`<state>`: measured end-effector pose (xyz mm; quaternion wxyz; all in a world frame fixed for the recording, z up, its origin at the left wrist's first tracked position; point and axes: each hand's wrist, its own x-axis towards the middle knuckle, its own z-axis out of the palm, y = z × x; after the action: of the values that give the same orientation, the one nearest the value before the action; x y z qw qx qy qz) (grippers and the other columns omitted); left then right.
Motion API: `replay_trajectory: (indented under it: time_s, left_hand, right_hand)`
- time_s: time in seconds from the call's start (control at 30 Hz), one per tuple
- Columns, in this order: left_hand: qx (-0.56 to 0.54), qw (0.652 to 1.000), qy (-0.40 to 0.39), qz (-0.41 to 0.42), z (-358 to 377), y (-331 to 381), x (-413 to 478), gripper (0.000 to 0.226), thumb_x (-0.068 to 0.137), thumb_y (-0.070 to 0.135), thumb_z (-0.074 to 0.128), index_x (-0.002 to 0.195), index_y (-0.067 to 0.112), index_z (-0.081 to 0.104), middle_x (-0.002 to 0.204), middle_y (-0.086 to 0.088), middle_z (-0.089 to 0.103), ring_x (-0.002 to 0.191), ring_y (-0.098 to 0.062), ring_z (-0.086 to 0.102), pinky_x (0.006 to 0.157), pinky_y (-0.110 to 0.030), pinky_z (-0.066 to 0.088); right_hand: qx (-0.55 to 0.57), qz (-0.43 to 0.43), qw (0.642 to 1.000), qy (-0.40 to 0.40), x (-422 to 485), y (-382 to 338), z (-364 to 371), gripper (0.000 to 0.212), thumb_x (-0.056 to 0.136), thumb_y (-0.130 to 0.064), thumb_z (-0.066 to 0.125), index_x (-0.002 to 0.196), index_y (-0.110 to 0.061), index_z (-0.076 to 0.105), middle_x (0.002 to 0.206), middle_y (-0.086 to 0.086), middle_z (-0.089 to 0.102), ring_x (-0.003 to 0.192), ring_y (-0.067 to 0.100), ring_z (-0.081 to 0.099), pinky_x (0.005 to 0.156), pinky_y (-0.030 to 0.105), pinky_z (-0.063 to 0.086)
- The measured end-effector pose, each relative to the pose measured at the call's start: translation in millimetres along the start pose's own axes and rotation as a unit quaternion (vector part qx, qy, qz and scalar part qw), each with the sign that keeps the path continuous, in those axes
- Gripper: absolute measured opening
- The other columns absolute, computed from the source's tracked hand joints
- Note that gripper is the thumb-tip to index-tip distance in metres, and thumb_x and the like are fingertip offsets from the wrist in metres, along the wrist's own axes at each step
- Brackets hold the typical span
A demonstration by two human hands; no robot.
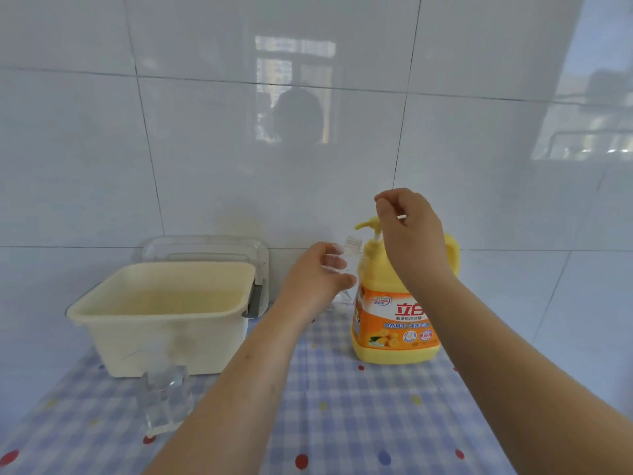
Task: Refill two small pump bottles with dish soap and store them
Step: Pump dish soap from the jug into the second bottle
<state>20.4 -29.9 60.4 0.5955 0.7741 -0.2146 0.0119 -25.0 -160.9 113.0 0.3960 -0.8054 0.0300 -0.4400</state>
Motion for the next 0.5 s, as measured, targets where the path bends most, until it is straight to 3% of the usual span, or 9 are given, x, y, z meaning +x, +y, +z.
replay_trajectory:
  time_s: [0.2, 0.33, 0.5]
  left_hand:
    - [0.007, 1.0, 0.009, 0.018, 0.5, 2.9, 7.1, 0.034, 0.076, 0.013, 0.074, 0.101, 0.028, 0.057, 0.097, 0.01, 0.065, 0.089, -0.011, 0.067, 0.087, -0.041, 0.054]
    - [0.001, 0.999, 0.011, 0.032, 1.1, 2.8, 9.9, 0.035, 0.076, 0.013, 0.074, 0.103, 0.028, 0.057, 0.097, 0.011, 0.065, 0.089, -0.009, 0.066, 0.086, -0.037, 0.055]
    - [0.001, 0.999, 0.004, 0.049, 1.1, 3.2, 12.3, 0.037, 0.077, 0.014, 0.073, 0.107, 0.03, 0.057, 0.099, 0.013, 0.065, 0.089, -0.005, 0.064, 0.08, -0.028, 0.055]
  right_hand:
    - [-0.019, 0.052, 0.998, -0.043, 26.3, 3.4, 9.4, 0.021, 0.098, -0.025, 0.044, 0.099, -0.015, 0.063, 0.088, 0.003, 0.067, 0.069, 0.014, 0.057, 0.059, 0.027, 0.044]
    - [-0.033, 0.058, 0.995, -0.072, 36.5, 5.2, 14.3, 0.023, 0.098, -0.023, 0.044, 0.099, -0.014, 0.065, 0.083, 0.0, 0.067, 0.058, 0.003, 0.053, 0.052, 0.021, 0.04]
    - [-0.062, 0.063, 0.992, -0.092, 47.6, 6.7, 21.4, 0.02, 0.095, -0.02, 0.048, 0.097, -0.016, 0.068, 0.077, -0.001, 0.066, 0.065, 0.014, 0.062, 0.055, 0.024, 0.044]
